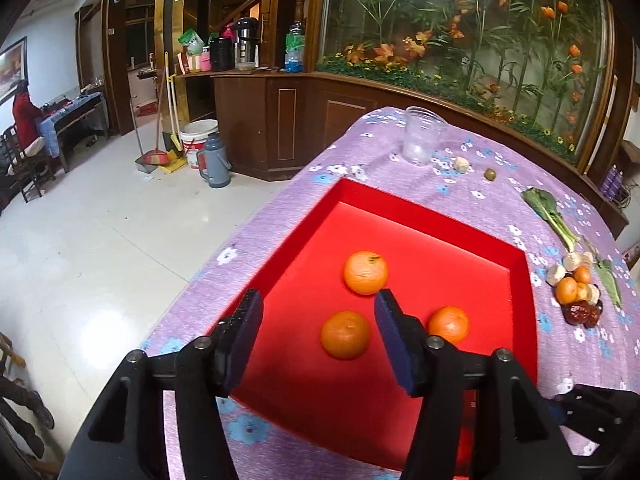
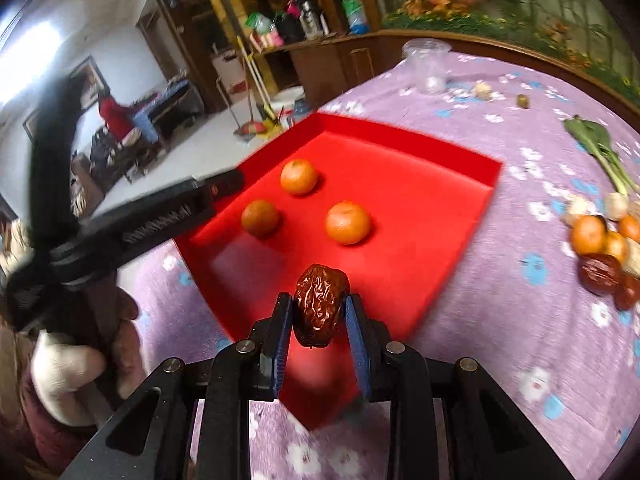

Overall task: Organize fruits
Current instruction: 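Lower the red date into the tray and open the right tool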

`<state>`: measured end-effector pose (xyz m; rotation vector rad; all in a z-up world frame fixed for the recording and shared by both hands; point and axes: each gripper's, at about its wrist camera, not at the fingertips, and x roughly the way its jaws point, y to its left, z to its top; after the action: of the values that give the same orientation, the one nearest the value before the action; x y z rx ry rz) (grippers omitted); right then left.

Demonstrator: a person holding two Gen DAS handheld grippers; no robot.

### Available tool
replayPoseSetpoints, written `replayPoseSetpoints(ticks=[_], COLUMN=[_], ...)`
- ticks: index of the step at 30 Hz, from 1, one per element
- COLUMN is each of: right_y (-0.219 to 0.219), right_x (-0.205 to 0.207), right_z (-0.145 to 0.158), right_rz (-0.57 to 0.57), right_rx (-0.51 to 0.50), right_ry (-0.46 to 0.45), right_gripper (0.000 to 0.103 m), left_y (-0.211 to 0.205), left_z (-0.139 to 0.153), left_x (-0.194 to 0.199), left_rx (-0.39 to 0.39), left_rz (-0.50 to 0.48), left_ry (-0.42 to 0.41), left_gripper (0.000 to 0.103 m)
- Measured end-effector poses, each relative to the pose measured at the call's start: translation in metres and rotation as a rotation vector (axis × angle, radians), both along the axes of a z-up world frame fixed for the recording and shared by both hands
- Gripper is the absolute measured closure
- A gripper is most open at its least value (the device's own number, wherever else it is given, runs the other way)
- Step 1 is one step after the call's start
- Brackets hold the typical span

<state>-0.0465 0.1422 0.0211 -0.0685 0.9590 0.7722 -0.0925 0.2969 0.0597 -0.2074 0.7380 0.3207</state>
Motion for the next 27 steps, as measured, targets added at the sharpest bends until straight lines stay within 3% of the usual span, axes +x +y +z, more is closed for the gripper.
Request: replayPoseSetpoints(ticks=[2,5,8,18,20,22,27], right_y=[0.010,0.017,0.021,0.004,-0.004,-0.012,-0.045], right_x=[0.004,0.007,0.005,-0.009,-0.013,-0.019,-0.037], right_z=[-0.009,-0.014,-0.012,0.009,0.017,0.025,0.053], right_rz=[0.007,0.012,0.027,-0.011,-0.034,-0.063,-0.194], right_rx=[-0.013,-0.026,-0.035,-0.022,-0.017,-0.012,-0.010], right_ry=[0.013,0.005,-0.015,-0.112,-0.151,-0.192,-0.372], right_gripper=[0.072,0.072,0.071,0.046,0.039,0.026,0.007], left_y=[0.001,0.001,-0.001,-0.018,-0.023,-0.030,-0.050], left_z=[-0.001,-0.001,0.001,0.014,0.018,0.023,0.038], left_x=[0.001,0.000,0.000,-0.008,-0.010,-0.012,-0.020], left_rx=[0.011,0.028,0.051,0.119,0.130,0.143,0.183], left_rz=[-0.002,0.003,0.010,-0.001,-0.005,-0.012,-0.030], left_ry=[0.004,0.007,0.004,-0.015,-0.023,-0.031,-0.071], left_gripper=[0.044,0.034,0.032,0.031,0.031,0.031,0.031])
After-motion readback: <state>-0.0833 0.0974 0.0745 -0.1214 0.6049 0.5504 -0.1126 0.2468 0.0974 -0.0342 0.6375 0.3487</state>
